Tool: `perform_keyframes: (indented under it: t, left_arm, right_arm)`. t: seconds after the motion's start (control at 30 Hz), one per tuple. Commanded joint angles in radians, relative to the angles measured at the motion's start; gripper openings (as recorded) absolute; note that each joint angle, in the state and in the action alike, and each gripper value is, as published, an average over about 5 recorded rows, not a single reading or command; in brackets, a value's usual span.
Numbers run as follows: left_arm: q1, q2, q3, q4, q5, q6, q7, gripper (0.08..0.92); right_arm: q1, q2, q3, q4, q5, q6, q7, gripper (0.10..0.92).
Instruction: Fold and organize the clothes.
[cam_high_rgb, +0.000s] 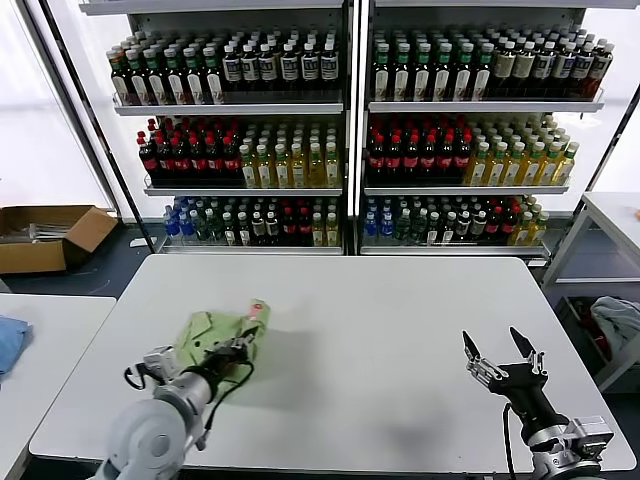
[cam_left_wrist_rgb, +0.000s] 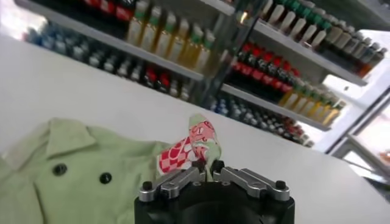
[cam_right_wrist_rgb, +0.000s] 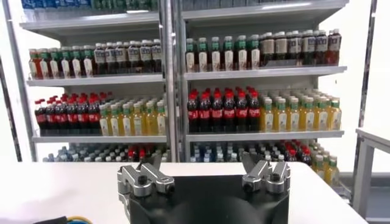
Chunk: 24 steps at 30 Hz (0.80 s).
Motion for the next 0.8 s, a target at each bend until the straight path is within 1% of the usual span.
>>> perform_keyframes:
  t: [0.03, 0.1, 0.27, 0.4, 0.5, 0.6, 0.7, 0.8]
  left_arm:
    - [-0.112, -0.148, 0.167, 0.088, -0.118, -0.049, -0.157, 0.123]
    - [-0.119, -0.161, 0.161, 0.09, -0.122, -0.086, -0.17, 0.152]
    - [-0.122, -0.175, 0.117, 0.06, -0.152, -0.146, -0.164, 0.29]
    - [-0.095, -0.15, 0.046, 0.023, -0.148, -0.143, -0.126, 0.402]
    - [-0.056, -0.1, -0.035, 0.03, -0.047, -0.117, -0.056, 0.48]
    - [-0.003, -0.038, -0.129, 0.052, 0.149, -0.105, 0.05, 0.567]
    - [0.052, 0.009, -0.218, 0.056, 0.307, -0.097, 0.128, 0.654]
    - [0.105, 0.019, -0.289, 0.039, 0.361, -0.107, 0.162, 0.739]
  right_arm:
    - [-0.002, -0.002, -0.036, 0.011, -0.003, -0.022, 0.011, 0.823]
    - [0.002, -0.004, -0.064, 0.01, -0.003, -0.033, 0.018, 0.823]
    - [0.046, -0.014, -0.162, -0.012, 0.003, -0.066, 0.038, 0.823]
    - [0.144, -0.026, -0.285, -0.069, 0.042, -0.112, 0.067, 0.823]
    - [0.249, -0.034, -0.414, -0.114, 0.128, -0.183, 0.111, 0.823]
    - [0.359, -0.033, -0.547, -0.173, 0.207, -0.243, 0.157, 0.823]
    - [0.455, -0.02, -0.667, -0.258, 0.229, -0.274, 0.175, 0.823]
    - [0.525, 0.005, -0.763, -0.334, 0.216, -0.294, 0.182, 0.823]
